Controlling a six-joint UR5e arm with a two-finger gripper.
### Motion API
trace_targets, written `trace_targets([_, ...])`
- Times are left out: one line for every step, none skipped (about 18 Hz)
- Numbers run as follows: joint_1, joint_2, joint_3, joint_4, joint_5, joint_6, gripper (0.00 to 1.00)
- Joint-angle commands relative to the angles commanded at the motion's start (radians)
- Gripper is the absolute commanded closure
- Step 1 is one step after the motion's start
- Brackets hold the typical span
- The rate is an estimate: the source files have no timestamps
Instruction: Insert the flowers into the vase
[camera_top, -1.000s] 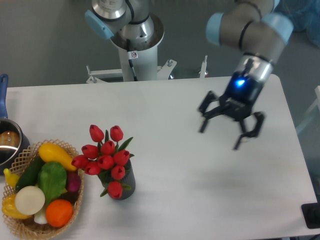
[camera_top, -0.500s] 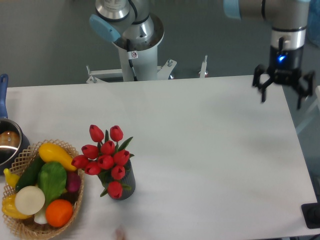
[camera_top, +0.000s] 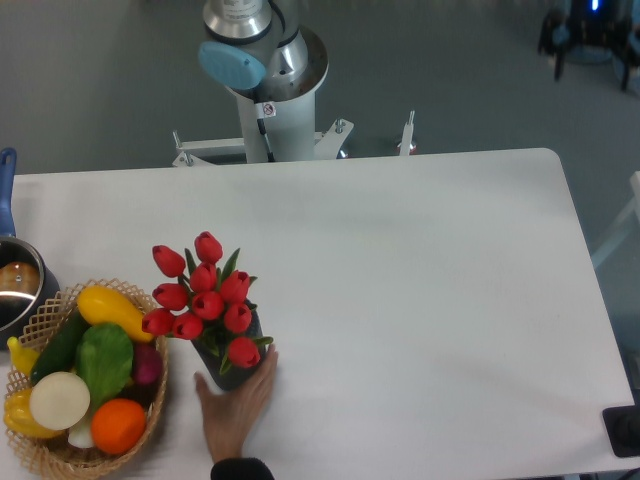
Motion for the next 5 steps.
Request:
trace_targets([0.037, 0.008, 0.002, -0.028, -0.002, 0.051, 0.00])
trace_targets([0.066, 0.009, 0.009, -0.049, 0.000, 0.086, 0.00])
trace_targets([0.110, 0.012, 0.011, -0.083, 0.003, 0.105, 0.00])
trace_targets([0.146, 0.015, 0.011, -0.107, 0.003, 0.108, 0.00])
trace_targets([0.170, 0.015, 0.011, -0.121, 0.005, 0.111, 0.00])
